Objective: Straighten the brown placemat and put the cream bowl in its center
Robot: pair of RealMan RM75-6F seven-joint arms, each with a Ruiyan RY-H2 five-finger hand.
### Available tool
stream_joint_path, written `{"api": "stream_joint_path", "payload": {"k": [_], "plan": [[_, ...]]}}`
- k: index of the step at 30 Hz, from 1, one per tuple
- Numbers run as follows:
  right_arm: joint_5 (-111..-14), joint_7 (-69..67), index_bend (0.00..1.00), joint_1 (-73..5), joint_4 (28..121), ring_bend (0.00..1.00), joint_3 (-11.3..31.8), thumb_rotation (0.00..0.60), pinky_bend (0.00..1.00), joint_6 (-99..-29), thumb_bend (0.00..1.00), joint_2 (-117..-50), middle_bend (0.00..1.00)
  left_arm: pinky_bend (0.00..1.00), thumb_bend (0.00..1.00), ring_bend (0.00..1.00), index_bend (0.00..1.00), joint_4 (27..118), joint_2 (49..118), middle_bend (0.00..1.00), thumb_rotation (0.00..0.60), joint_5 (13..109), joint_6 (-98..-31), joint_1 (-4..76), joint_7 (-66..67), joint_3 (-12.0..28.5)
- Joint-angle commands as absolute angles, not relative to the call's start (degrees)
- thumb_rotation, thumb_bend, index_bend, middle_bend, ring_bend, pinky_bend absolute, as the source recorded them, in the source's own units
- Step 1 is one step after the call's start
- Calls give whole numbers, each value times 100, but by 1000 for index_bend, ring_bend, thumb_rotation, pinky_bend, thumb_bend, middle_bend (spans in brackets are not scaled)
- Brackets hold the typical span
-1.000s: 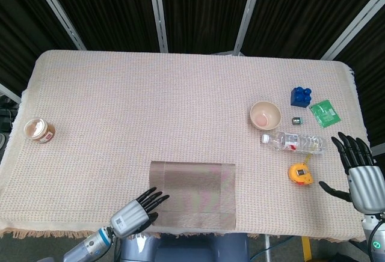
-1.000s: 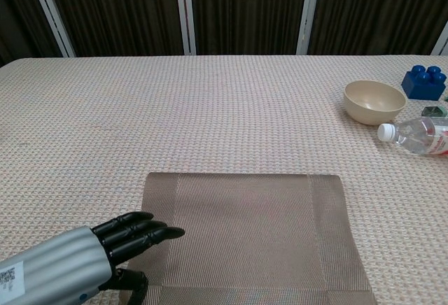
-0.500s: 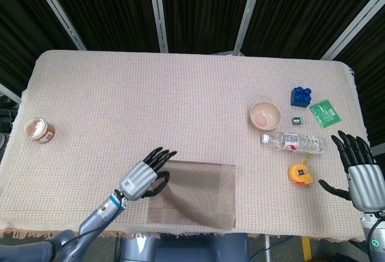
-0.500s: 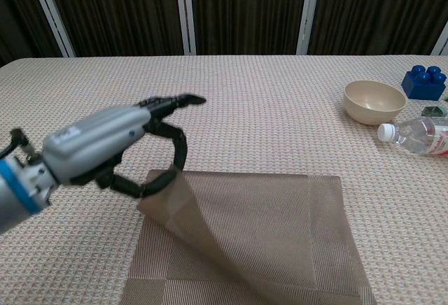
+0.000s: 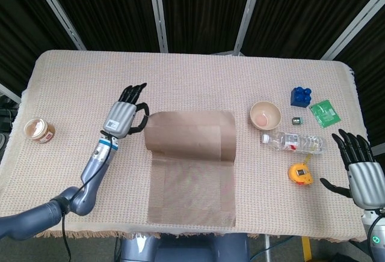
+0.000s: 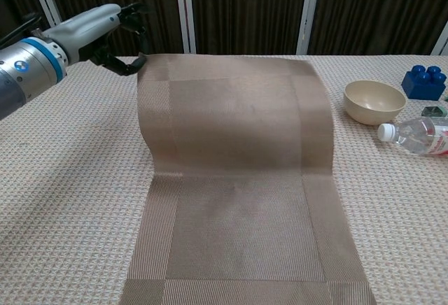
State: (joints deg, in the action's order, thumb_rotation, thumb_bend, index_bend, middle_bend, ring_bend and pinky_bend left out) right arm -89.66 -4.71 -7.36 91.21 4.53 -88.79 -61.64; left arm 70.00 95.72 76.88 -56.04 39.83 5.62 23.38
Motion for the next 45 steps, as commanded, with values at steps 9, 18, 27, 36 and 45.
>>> {"api": "stream_joint_path", "payload": {"k": [9, 18, 27, 36, 45], "plan": [[-8965, -390, 16, -764, 9119, 0, 430, 600, 0, -8756, 0, -6205, 0, 0, 12, 0, 0, 6347, 9239, 0, 600, 7346, -5599, 3604, 217, 1896], [-9375, -267, 68, -905, 9184, 0, 162, 600, 0, -8425, 0, -6221, 0, 0, 0, 0, 0, 7978, 8068, 0, 600, 7239, -6551, 2668, 431, 1675], [-10174, -246, 262, -1662, 9399, 0, -281, 600, 0, -7144, 0, -6408, 0, 0, 0, 0, 0, 9706, 6963, 0, 600, 7288, -7447, 1755, 1098, 1162], [-10591, 418, 350, -2276, 9400, 0, -382, 600, 0, -6193, 61, -6930, 0, 0, 0, 0, 0, 10071, 6663, 0, 600, 7770, -8000, 1308, 988, 772], [-10352, 979, 367, -2520, 9030, 0, -314, 600, 0, -5589, 100, -7661, 0, 0, 0, 0, 0, 10007, 6568, 0, 600, 7968, -8105, 1238, 841, 688]]}}
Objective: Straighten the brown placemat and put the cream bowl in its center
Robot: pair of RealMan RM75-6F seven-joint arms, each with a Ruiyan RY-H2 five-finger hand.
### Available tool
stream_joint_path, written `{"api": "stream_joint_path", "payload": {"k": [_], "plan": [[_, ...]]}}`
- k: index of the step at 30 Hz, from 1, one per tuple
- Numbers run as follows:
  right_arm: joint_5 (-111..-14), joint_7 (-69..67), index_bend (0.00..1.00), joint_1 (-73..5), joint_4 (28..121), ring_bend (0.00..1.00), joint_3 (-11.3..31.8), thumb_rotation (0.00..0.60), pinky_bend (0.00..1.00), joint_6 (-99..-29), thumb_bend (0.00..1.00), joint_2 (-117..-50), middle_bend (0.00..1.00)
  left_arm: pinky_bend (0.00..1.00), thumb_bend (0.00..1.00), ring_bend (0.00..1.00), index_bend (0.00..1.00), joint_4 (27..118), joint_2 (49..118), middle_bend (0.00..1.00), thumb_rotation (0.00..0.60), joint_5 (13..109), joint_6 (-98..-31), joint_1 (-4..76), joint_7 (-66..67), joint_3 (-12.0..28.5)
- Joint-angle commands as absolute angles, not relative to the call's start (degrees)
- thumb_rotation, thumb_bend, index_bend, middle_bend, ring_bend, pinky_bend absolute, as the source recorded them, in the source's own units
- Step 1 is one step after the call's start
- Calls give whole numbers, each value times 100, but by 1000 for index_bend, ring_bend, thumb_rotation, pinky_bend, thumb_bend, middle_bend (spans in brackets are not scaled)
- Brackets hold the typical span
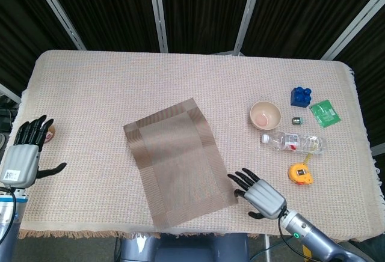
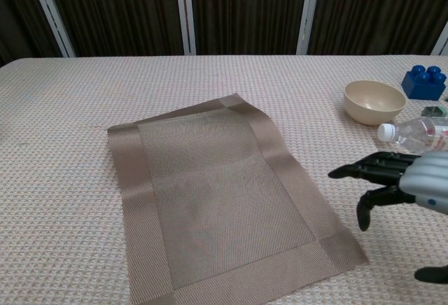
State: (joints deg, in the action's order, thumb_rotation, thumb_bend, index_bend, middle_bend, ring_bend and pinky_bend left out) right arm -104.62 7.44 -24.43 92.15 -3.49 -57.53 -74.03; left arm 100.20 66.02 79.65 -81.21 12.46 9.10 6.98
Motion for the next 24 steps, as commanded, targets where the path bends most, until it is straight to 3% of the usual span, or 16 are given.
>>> {"api": "stream_joint_path", "payload": {"k": [1, 12, 24], "plan": [[-10317, 1069, 367, -2532, 8960, 0, -310, 600, 0, -5539, 101, -7746, 0, 0, 0, 0, 0, 9993, 6557, 0, 600, 7976, -8100, 1242, 836, 689], [-9827, 1778, 367, -2612, 8495, 0, -122, 600, 0, -5378, 137, -8556, 0, 0, 0, 0, 0, 9861, 6601, 0, 600, 7991, -7939, 1299, 792, 622], [-9633, 1859, 369, -2685, 8370, 0, -126, 600, 0, -5473, 223, -8818, 0, 0, 0, 0, 0, 9798, 6550, 0, 600, 7977, -7884, 1313, 643, 620]]}}
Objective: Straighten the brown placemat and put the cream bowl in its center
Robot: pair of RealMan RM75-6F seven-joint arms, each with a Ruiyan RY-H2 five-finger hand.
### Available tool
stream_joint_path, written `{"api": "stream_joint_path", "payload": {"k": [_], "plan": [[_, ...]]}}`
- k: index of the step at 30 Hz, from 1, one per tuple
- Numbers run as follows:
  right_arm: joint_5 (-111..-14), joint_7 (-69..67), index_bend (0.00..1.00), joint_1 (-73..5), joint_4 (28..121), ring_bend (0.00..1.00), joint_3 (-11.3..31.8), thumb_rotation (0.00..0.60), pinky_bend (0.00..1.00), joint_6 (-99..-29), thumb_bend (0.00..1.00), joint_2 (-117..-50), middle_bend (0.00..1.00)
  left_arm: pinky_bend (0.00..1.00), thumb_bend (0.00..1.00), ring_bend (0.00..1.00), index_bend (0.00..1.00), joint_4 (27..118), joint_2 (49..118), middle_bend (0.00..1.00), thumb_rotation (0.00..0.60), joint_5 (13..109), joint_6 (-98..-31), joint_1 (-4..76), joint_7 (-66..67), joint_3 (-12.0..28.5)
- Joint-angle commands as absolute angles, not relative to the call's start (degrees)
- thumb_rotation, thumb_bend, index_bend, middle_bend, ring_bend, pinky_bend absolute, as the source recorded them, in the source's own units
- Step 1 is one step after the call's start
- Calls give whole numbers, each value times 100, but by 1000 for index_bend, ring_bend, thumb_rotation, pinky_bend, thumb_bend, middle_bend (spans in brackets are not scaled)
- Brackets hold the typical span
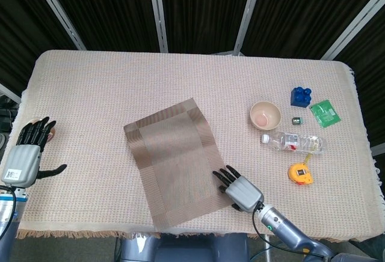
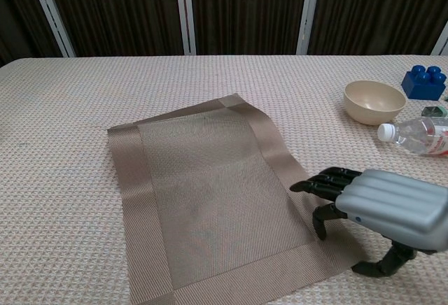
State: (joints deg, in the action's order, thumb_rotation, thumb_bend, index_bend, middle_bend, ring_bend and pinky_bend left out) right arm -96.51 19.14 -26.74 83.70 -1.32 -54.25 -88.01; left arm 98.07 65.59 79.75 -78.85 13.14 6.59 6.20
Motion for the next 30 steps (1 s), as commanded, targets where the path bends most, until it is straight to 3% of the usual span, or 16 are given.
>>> {"api": "stream_joint_path", "payload": {"k": [1, 7, 13, 18, 24, 30], "plan": [[-9636, 1831, 369, -2692, 8368, 0, -128, 600, 0, -5505, 236, -8824, 0, 0, 0, 0, 0, 9797, 6544, 0, 600, 7980, -7881, 1314, 627, 620], [-9672, 1620, 392, -2732, 8345, 0, -161, 600, 0, -5666, 282, -8834, 0, 0, 1, 0, 0, 9798, 6532, 0, 600, 8004, -7881, 1317, 593, 609], [-9780, 1367, 568, -2743, 8257, 0, -246, 600, 0, -5853, 354, -8864, 16, 0, 0, 0, 0, 9802, 6539, 0, 600, 8026, -7873, 1322, 604, 590], [-9820, 1078, 639, -2747, 8132, 0, -341, 600, 0, -5931, 358, -8897, 38, 0, 0, 0, 0, 9810, 6545, 0, 600, 8033, -7869, 1324, 608, 581], [-10085, 793, 662, -2781, 8064, 0, -476, 600, 0, -6194, 357, -8781, 56, 0, 0, 0, 0, 9805, 6535, 0, 600, 8021, -7859, 1323, 583, 578], [-10541, 869, 662, -2800, 8082, 0, -622, 600, 0, -6671, 358, -8238, 77, 0, 0, 0, 0, 9813, 6502, 0, 600, 8018, -7865, 1318, 521, 585]]}}
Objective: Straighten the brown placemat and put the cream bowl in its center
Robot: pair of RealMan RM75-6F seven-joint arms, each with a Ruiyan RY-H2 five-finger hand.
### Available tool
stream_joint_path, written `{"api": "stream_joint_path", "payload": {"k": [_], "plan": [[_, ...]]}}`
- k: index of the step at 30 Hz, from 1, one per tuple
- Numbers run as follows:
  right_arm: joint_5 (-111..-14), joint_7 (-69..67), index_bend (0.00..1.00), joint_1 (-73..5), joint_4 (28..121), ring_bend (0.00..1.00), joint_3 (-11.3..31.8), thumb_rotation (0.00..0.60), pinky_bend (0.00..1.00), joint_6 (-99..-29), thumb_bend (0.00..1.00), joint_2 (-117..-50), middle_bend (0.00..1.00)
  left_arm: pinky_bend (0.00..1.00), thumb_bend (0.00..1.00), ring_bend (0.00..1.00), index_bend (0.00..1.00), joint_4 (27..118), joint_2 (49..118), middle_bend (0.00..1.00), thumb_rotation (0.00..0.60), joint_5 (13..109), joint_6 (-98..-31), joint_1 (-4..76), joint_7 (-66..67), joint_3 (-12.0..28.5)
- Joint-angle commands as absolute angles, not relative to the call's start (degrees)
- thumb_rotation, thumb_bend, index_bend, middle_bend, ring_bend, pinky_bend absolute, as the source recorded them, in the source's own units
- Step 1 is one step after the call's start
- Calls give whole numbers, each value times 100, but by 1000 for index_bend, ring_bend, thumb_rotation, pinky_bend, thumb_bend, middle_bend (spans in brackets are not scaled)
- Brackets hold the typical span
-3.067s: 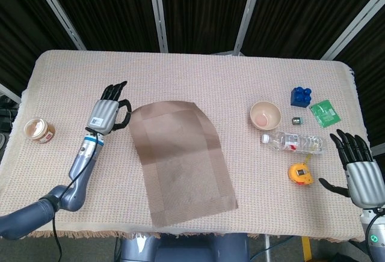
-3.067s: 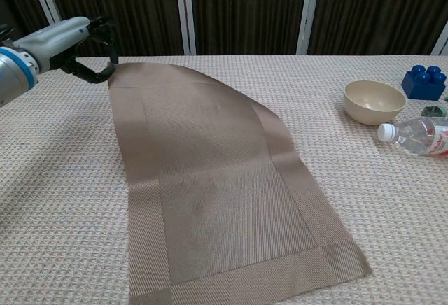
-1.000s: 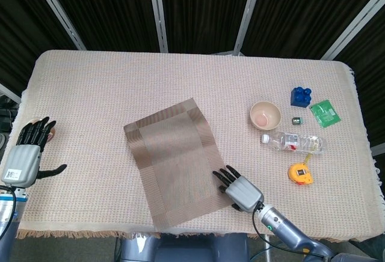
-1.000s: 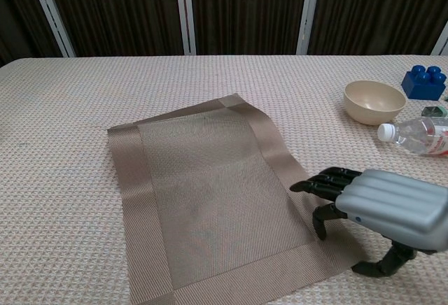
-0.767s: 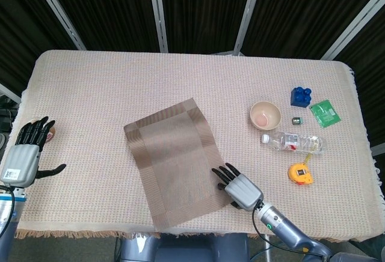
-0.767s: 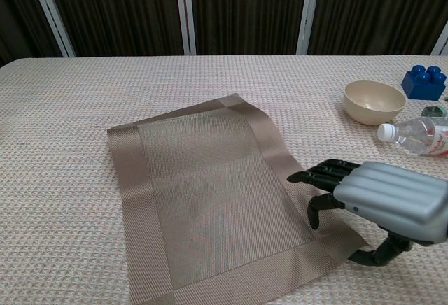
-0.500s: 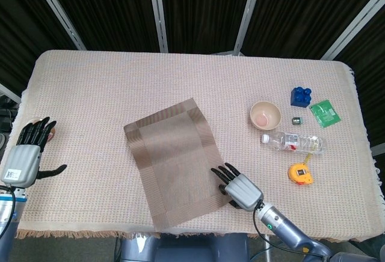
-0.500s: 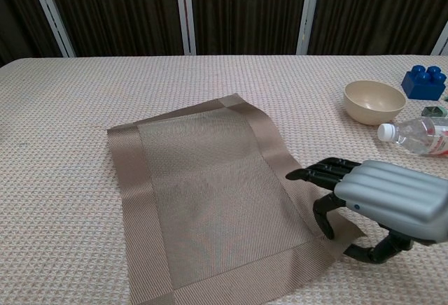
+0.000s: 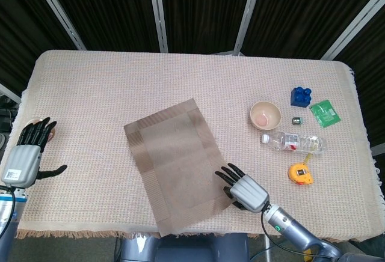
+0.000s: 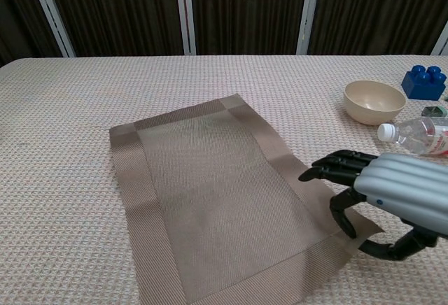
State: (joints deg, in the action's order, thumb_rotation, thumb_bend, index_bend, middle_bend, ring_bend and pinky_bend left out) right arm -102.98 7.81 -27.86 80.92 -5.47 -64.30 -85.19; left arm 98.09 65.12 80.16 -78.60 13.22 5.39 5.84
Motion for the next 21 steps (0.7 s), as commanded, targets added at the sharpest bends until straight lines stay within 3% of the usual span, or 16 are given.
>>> {"api": "stream_joint_path", "payload": {"k": [1, 8, 21], "plan": [[-10624, 921, 662, -2802, 8058, 0, -629, 600, 0, -6764, 358, -8149, 77, 0, 0, 0, 0, 9812, 6498, 0, 600, 8019, -7865, 1317, 515, 584], [-11288, 1546, 662, -2983, 7481, 0, -486, 600, 0, -7420, 357, -7485, 78, 0, 0, 0, 0, 9818, 6490, 0, 600, 8048, -7831, 1329, 486, 560], [-11599, 2250, 668, -3826, 6611, 0, -141, 600, 0, -6869, 343, -7130, 86, 0, 0, 0, 0, 9838, 6499, 0, 600, 8092, -7861, 1328, 508, 548]]}}
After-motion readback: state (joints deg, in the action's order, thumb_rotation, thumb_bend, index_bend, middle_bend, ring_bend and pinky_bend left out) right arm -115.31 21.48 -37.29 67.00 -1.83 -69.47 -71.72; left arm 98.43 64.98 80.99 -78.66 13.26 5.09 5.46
